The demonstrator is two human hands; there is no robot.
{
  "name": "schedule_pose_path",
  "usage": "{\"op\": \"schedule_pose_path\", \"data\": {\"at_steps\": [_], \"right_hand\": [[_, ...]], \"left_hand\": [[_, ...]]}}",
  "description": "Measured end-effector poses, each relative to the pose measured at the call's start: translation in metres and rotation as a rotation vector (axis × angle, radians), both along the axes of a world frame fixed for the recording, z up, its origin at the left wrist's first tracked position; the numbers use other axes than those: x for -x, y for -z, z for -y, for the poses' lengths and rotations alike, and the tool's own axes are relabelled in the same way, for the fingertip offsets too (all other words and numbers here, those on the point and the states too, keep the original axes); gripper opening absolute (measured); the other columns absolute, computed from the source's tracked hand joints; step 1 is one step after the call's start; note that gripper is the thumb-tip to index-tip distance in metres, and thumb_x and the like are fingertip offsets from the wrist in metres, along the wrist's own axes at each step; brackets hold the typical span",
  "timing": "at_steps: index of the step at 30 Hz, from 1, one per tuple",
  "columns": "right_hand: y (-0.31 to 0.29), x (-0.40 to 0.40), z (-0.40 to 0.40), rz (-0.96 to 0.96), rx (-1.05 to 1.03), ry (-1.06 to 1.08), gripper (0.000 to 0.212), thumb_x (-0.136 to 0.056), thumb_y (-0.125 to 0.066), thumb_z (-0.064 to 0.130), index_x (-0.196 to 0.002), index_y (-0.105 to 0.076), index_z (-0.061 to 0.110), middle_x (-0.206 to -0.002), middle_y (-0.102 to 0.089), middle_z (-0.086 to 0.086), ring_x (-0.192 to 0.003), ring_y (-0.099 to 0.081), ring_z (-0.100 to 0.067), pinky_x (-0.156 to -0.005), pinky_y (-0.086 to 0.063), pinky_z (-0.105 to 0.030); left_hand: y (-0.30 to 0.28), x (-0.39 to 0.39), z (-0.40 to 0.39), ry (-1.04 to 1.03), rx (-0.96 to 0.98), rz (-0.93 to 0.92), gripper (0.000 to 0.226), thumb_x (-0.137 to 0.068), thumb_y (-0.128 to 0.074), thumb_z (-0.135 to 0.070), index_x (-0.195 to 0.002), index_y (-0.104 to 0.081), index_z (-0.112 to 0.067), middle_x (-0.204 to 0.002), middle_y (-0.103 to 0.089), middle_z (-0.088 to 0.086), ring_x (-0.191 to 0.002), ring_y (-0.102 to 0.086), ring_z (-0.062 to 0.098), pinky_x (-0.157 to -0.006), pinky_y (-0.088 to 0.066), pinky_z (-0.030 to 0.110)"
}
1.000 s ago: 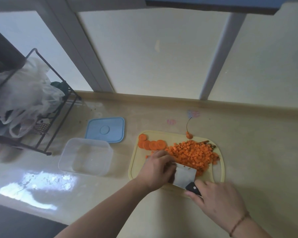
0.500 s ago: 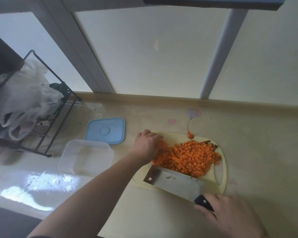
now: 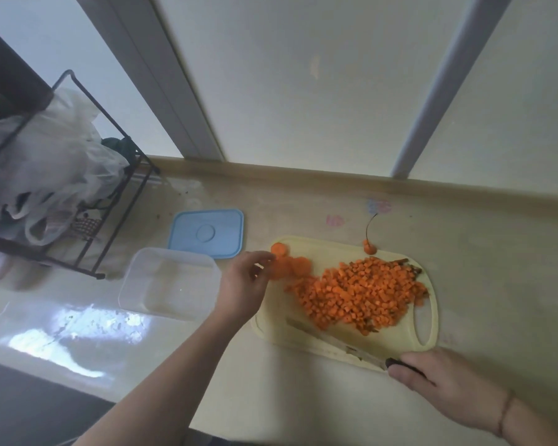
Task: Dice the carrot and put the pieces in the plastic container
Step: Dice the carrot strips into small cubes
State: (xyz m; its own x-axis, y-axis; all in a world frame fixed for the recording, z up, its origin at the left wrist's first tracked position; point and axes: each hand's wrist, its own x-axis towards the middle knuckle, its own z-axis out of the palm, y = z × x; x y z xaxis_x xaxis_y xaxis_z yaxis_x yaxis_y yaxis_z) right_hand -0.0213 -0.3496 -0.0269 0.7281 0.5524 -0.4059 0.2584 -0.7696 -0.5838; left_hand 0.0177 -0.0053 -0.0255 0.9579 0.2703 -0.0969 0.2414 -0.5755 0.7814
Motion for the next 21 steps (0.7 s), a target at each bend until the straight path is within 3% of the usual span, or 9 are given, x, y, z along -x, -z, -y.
{"op": "schedule_pose_path", "data": {"at_steps": [4,8,11,13,16,19,21], "right_hand": [[-0.003,-0.024,-0.007,-0.149,0.020,-0.051,0.081,-0.073,-0.019,0.092,-0.069,-0.053,0.018,-0.063,-0.058,0.004,-0.058,-0.054,-0.011,-0.060,-0.042,-0.031],[-0.005,-0.041,-0.014,-0.214,0.003,-0.041,0.067,-0.073,-0.024,0.089,-0.067,-0.054,0.030,-0.057,-0.055,0.017,-0.054,-0.049,-0.005,-0.056,-0.038,-0.025],[-0.002,-0.047,-0.016,-0.250,-0.011,0.005,0.081,-0.066,-0.025,0.096,-0.064,-0.051,0.020,-0.052,-0.051,0.011,-0.050,-0.044,-0.005,-0.052,-0.035,-0.023],[0.001,-0.049,-0.015,-0.271,-0.007,0.028,0.083,-0.063,-0.027,0.097,-0.064,-0.051,0.018,-0.051,-0.049,0.009,-0.050,-0.042,-0.004,-0.051,-0.035,-0.022],[0.003,-0.051,-0.014,-0.304,-0.013,0.046,0.081,-0.062,-0.032,0.097,-0.063,-0.052,0.018,-0.050,-0.047,0.007,-0.049,-0.039,-0.004,-0.050,-0.034,-0.021],[0.002,-0.056,-0.014,-0.331,-0.039,0.055,0.074,-0.069,-0.038,0.089,-0.064,-0.052,0.017,-0.048,-0.042,0.005,-0.049,-0.037,-0.008,-0.048,-0.031,-0.025],[0.000,-0.062,-0.014,-0.346,-0.052,0.095,0.062,-0.077,-0.042,0.075,-0.066,-0.052,0.015,-0.048,-0.039,0.005,-0.049,-0.035,-0.012,-0.048,-0.030,-0.026]], "left_hand": [[0.014,0.032,-0.007,-0.085,0.016,-0.023,0.019,-0.092,-0.071,-0.007,-0.105,-0.074,-0.021,-0.093,-0.066,-0.015,-0.080,-0.060,-0.011,-0.070,-0.041,0.003],[0.029,0.051,-0.005,-0.050,0.033,-0.063,0.021,-0.093,-0.069,-0.007,-0.101,-0.074,-0.026,-0.101,-0.065,-0.015,-0.080,-0.062,-0.005,-0.071,-0.042,0.005],[0.036,0.059,-0.001,0.001,0.014,-0.051,0.020,-0.091,-0.069,-0.005,-0.097,-0.076,-0.022,-0.102,-0.064,-0.013,-0.084,-0.061,-0.008,-0.073,-0.040,0.003],[0.037,0.063,0.001,0.031,0.010,-0.018,0.010,-0.089,-0.069,-0.018,-0.095,-0.077,-0.020,-0.101,-0.064,-0.011,-0.088,-0.060,-0.010,-0.075,-0.040,0.003],[0.038,0.068,0.002,0.106,-0.016,0.028,0.020,-0.086,-0.057,-0.040,-0.091,-0.073,-0.028,-0.100,-0.062,-0.012,-0.088,-0.059,-0.008,-0.078,-0.044,0.009],[0.043,0.072,0.001,0.151,-0.044,0.066,0.010,-0.090,-0.064,-0.031,-0.094,-0.072,-0.027,-0.103,-0.060,-0.009,-0.084,-0.057,-0.008,-0.077,-0.044,0.008],[0.047,0.074,0.000,0.160,-0.074,0.081,0.017,-0.088,-0.069,-0.027,-0.101,-0.075,-0.018,-0.106,-0.059,-0.010,-0.086,-0.057,-0.004,-0.079,-0.044,0.009]]}}
